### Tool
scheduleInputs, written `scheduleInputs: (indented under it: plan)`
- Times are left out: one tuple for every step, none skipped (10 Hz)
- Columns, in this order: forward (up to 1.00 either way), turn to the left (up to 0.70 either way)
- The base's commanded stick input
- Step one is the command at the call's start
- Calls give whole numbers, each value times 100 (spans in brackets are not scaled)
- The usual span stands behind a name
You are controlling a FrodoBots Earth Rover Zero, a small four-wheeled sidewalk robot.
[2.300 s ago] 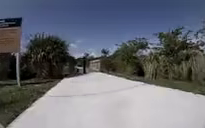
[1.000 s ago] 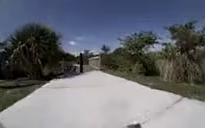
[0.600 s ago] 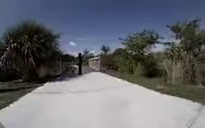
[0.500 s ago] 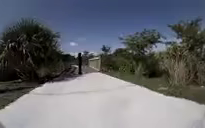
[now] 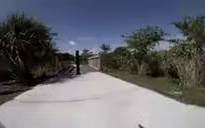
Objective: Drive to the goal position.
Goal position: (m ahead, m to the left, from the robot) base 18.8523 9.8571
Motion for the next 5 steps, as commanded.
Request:
scheduleInputs:
  plan:
    - [70, 0]
    - [70, 0]
    - [70, 0]
    - [70, 0]
    - [70, 0]
